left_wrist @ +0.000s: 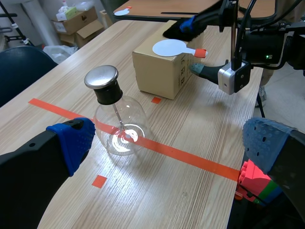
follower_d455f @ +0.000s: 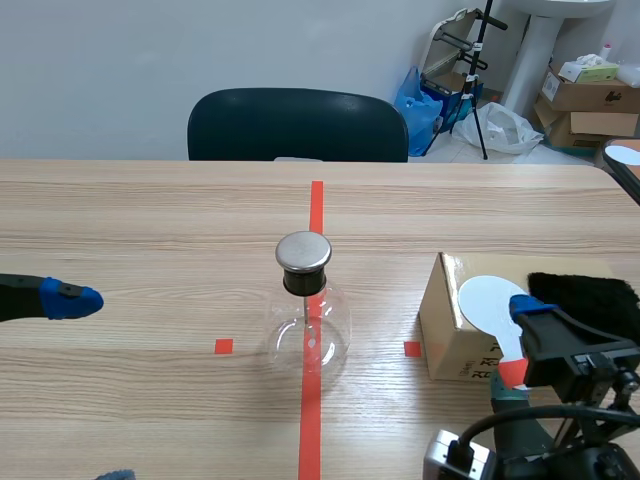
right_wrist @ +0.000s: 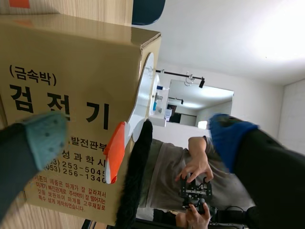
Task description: Do the electroscope experiment
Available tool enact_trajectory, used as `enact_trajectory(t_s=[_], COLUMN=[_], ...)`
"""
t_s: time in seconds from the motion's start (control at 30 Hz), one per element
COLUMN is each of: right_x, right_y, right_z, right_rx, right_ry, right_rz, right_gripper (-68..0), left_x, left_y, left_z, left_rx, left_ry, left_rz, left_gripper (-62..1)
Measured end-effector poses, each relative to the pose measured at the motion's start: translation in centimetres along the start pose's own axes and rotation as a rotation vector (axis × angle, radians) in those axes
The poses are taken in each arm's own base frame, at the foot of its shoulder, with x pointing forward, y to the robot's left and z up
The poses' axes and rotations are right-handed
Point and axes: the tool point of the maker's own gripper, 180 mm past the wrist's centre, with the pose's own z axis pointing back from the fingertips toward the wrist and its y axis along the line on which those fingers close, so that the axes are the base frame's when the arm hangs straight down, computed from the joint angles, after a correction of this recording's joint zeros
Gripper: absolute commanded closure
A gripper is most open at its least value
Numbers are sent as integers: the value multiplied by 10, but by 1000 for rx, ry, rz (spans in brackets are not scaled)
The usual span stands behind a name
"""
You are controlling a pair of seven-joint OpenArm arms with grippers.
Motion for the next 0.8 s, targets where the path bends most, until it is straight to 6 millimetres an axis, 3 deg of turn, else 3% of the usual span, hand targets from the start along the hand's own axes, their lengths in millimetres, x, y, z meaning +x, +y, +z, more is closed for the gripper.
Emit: enact_trajectory(t_s=[0.8], right_x=[0], right_y=[0], right_z=[0], right_rx=[0], right_ry=[0], right_rz=[0], right_gripper=[-679], left_x=[4], left_y=[4], left_z=[0], left_rx=[20], left_ry=[-23], left_rz=[24], left_gripper=[-623])
